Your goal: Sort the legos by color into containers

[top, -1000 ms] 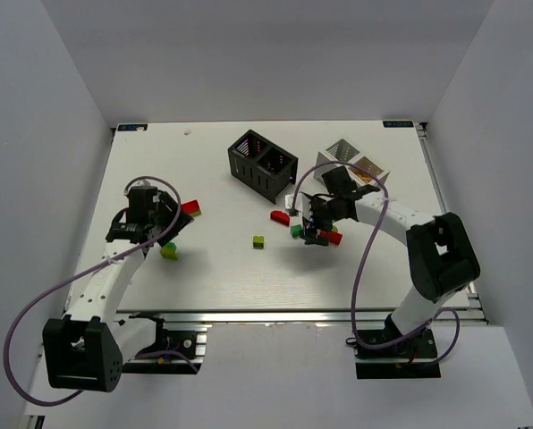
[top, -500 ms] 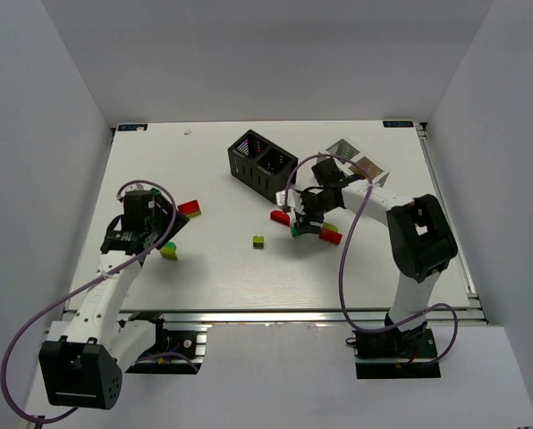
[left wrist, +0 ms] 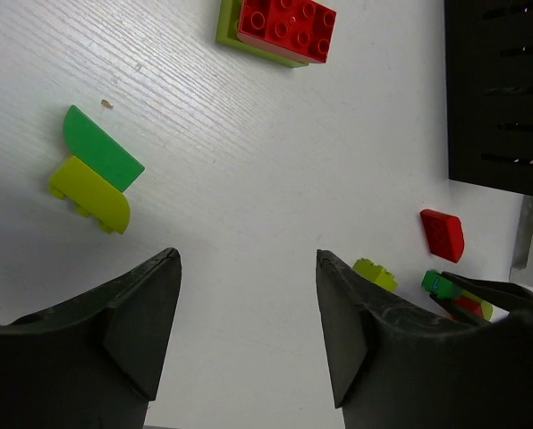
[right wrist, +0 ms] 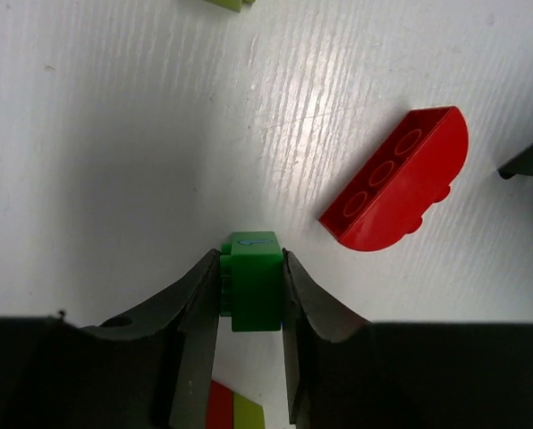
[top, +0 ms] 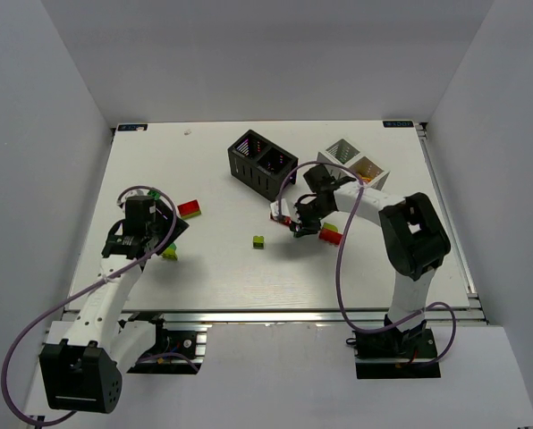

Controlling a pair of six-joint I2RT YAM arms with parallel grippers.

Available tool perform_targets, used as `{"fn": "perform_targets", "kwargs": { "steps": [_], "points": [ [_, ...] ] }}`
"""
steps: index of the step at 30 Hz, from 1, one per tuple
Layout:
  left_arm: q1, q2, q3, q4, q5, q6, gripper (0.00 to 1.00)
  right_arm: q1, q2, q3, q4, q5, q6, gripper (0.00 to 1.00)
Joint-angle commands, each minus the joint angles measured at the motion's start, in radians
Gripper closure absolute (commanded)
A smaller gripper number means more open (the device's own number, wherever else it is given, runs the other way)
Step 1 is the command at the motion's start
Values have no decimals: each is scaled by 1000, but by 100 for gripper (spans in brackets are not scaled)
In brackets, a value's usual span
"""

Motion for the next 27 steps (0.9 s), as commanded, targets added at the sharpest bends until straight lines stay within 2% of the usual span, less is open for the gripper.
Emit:
{"fn": "perform_targets", "kwargs": {
  "steps": [1,5,8,9,12,13,14,16,17,20,27],
  "points": [
    [0,-31,-10,15,-18,3,29,-7,-52,37,-88,10,-8,90],
    [0,-54,-27,46,-28,6,28,-23,-167,63,-109,-38,61,100],
    [0,-60,-44,69,-25,1,27,-62,-224,164,-73,-96,260,100],
    [0,-58,-47,81,-21,0,27,-90,-242,192,-45,-96,418,100],
    [0,-46,-53,100,-6,-3,27,-160,-259,255,125,-78,619,100],
    [2,-42,-53,103,-2,-3,28,-176,-261,265,230,-44,770,100],
    [0,-39,-53,104,3,-2,27,-193,-261,267,277,46,838,100],
    [0,-40,-55,111,9,-2,27,-239,-243,279,340,114,990,100],
    [0,-42,-58,114,9,-2,27,-250,-232,296,380,208,1035,100],
    [0,-55,-66,115,12,-5,27,-286,-183,333,403,325,1112,100],
    [0,-66,-78,120,17,-19,27,-371,-97,362,422,307,1152,100]
  ]
}}
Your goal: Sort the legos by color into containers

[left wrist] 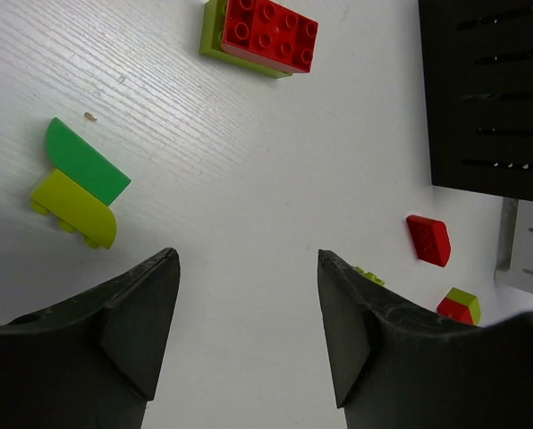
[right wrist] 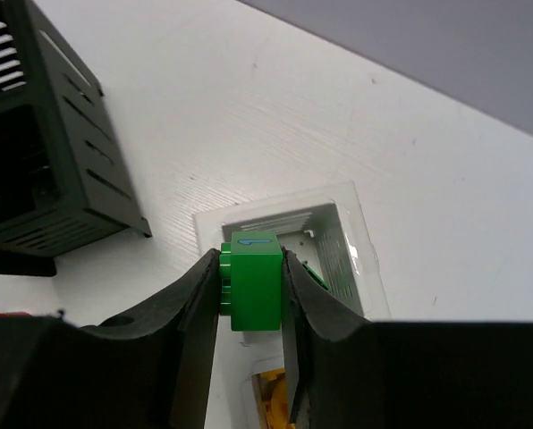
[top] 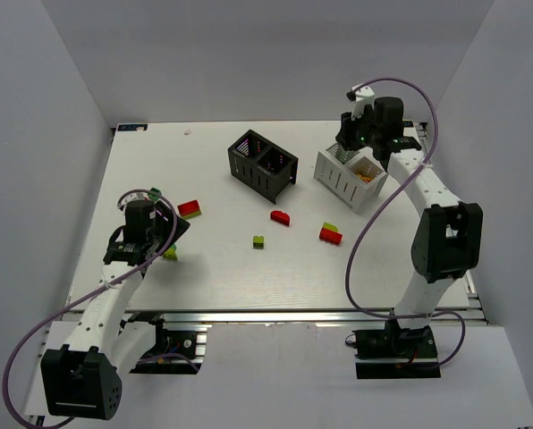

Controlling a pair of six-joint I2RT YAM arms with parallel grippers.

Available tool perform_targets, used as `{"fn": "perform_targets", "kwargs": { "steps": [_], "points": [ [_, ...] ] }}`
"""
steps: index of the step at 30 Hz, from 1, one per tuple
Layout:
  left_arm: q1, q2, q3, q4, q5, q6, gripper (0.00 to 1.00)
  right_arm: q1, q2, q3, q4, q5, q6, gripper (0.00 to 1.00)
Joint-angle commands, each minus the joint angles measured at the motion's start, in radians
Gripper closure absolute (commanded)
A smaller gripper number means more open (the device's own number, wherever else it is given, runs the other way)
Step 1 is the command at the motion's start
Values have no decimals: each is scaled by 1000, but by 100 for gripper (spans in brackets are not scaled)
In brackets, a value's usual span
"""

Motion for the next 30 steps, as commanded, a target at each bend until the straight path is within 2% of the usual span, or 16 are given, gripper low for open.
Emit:
{"fn": "perform_targets", "kwargs": {
  "steps": [1,4,15,16,20,23,25,26,30],
  "points": [
    [0,-26,-9,22,10,-9,27,-29,25,59,54,22,76,100],
    [0,-25,-10,25,15,-10,27,-46,61,67,47,-17,75,99],
    [2,-34,-19,20,14,-19,27,-58,107,64,40,-77,64,59],
    [0,-32,-19,22,14,-21,27,-57,110,64,40,-77,61,51],
    [0,-26,-15,20,9,-24,26,-58,113,64,42,-74,53,35],
    [2,-18,-7,25,4,-26,25,-63,104,64,44,-79,50,29],
    [0,-11,0,28,-5,-30,22,-69,93,67,39,-88,50,21],
    [2,-9,3,28,-9,-35,20,-80,85,67,37,-105,47,11],
    [0,12,8,45,-23,-76,6,-112,6,56,2,-269,-92,11]
  ]
}}
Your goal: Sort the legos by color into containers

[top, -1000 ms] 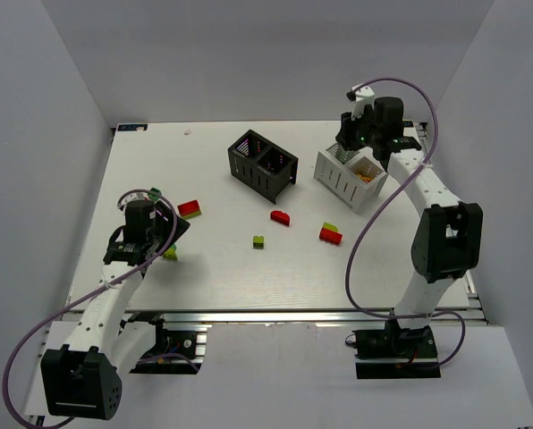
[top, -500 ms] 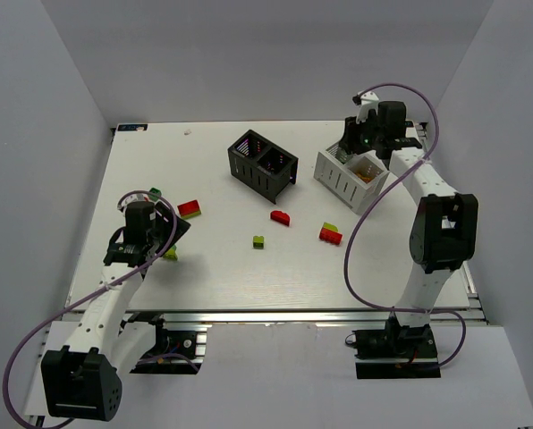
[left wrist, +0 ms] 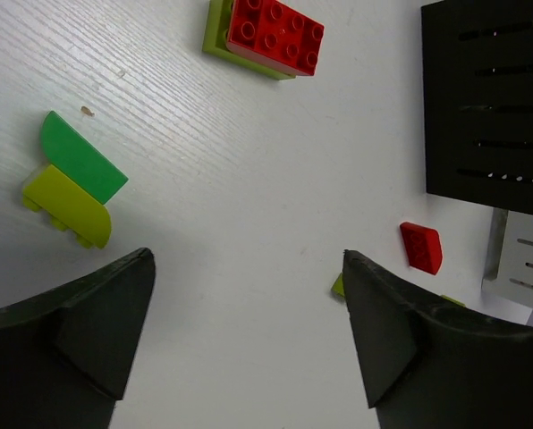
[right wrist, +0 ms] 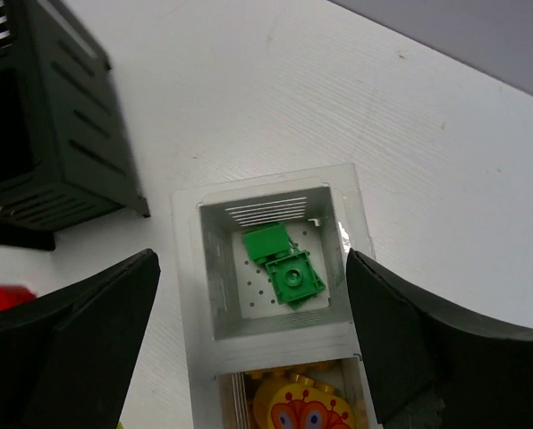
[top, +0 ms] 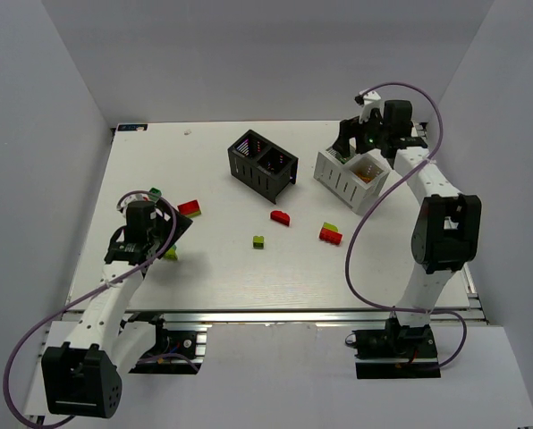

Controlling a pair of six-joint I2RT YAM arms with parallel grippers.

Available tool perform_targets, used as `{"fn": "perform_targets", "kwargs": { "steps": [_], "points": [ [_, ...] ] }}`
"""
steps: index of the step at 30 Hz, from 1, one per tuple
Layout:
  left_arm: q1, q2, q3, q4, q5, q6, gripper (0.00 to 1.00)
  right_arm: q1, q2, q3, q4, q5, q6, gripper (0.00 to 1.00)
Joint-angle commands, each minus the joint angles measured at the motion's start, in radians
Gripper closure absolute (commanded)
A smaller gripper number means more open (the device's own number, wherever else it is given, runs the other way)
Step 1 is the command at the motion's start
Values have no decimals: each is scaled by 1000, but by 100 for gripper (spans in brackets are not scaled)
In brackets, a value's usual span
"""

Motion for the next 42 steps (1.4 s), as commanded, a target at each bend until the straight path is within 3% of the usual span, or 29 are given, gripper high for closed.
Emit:
{"fn": "perform_targets", "kwargs": {
  "steps": [1,3,4,6,7,9,10,12,14,17,21,27,35,40,42],
  "points": [
    [0,22,21,34,-23,-54,2,-40,-104,23,-27,-280,-140,11],
    [2,40,22,57,-12,-68,2,-75,-146,17,-95,-466,-223,11],
    [2,54,24,65,-6,-80,2,-82,-151,32,-197,-604,-304,16],
    [3,102,42,73,0,-97,3,-82,-174,49,-325,-686,-401,28],
    [3,120,54,68,-4,-121,5,-80,-181,46,-383,-746,-494,46],
    [5,175,96,50,-24,-143,10,-66,-226,20,-494,-752,-563,64],
    [3,195,113,35,-34,-166,17,-50,-262,-18,-546,-731,-637,77],
    [3,250,166,25,-55,-180,27,-36,-302,-70,-572,-711,-691,83],
    [3,299,211,-13,-83,-211,39,-24,-363,-159,-572,-693,-723,79],
    [5,428,333,-112,-136,-260,40,-22,-436,-266,-511,-693,-691,70],
    [8,583,475,-228,-164,-332,21,-22,-485,-340,-464,-696,-663,62],
    [54,662,594,-349,-241,-361,13,-22,-539,-400,-439,-691,-647,54],
    [75,758,746,-554,-321,-42,15,-22,-592,-495,-352,-694,-588,53],
    [75,646,618,-506,-204,238,13,-22,-608,-538,-306,-694,-561,52],
    [75,610,578,-489,-131,311,2,-23,-608,-552,-283,-699,-541,52]
  ]
}}
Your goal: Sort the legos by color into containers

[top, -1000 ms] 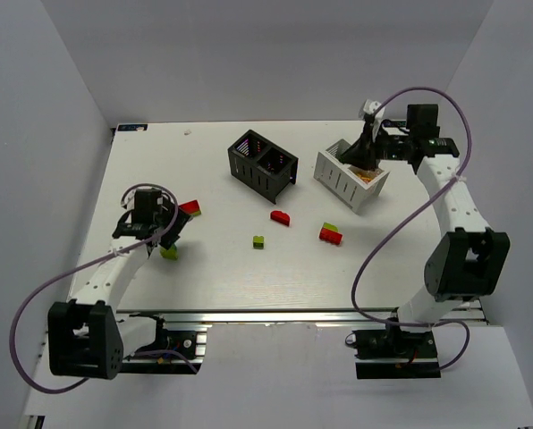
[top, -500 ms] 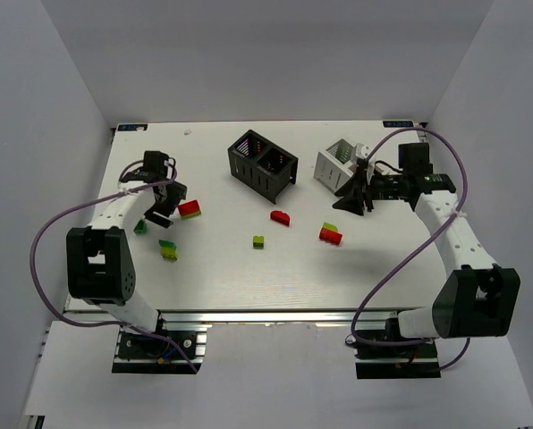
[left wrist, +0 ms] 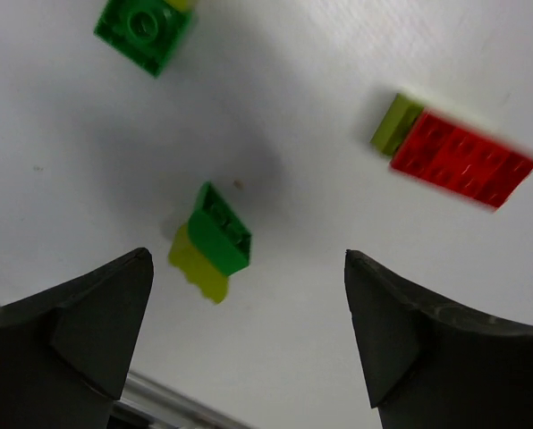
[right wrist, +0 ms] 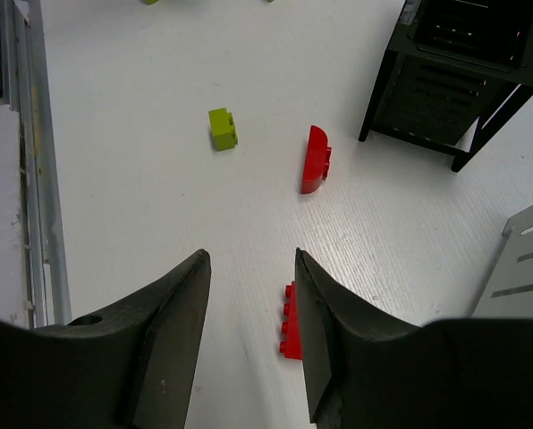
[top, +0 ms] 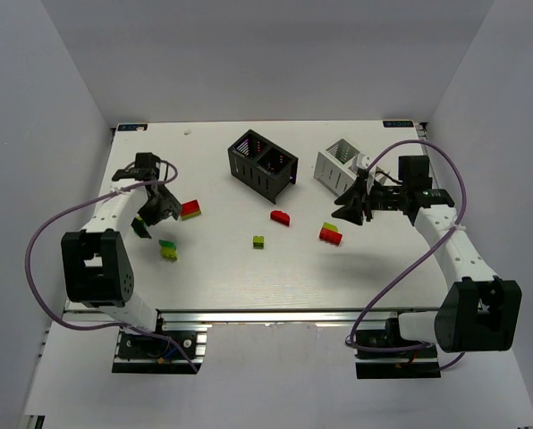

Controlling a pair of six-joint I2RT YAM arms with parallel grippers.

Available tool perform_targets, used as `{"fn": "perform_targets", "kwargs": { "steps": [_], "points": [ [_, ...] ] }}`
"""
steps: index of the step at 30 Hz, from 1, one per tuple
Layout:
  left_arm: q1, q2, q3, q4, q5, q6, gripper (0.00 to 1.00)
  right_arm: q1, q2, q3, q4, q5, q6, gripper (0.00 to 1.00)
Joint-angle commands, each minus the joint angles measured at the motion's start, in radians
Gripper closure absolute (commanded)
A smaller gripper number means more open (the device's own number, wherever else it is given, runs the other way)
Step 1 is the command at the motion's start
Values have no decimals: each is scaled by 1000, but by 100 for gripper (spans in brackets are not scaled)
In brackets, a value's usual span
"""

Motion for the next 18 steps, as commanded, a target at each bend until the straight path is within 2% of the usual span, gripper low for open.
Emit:
{"fn": "perform_targets", "kwargs": {
  "steps": [1,7,14,18],
  "points": [
    [-3,-107,-60,-20,109,204,2,-5,-22,-17,74,-31,37,51],
    [-3,-61,-63,-32,89,298,2,-5,-17,-20,94,-39,63,51],
    [-4,45,-39,4,149,413,4,-5,-37,-34,96,-25,63,50],
    [-38,83,-11,1,123,502,4,-7,-52,-46,99,-15,63,49]
  ]
}}
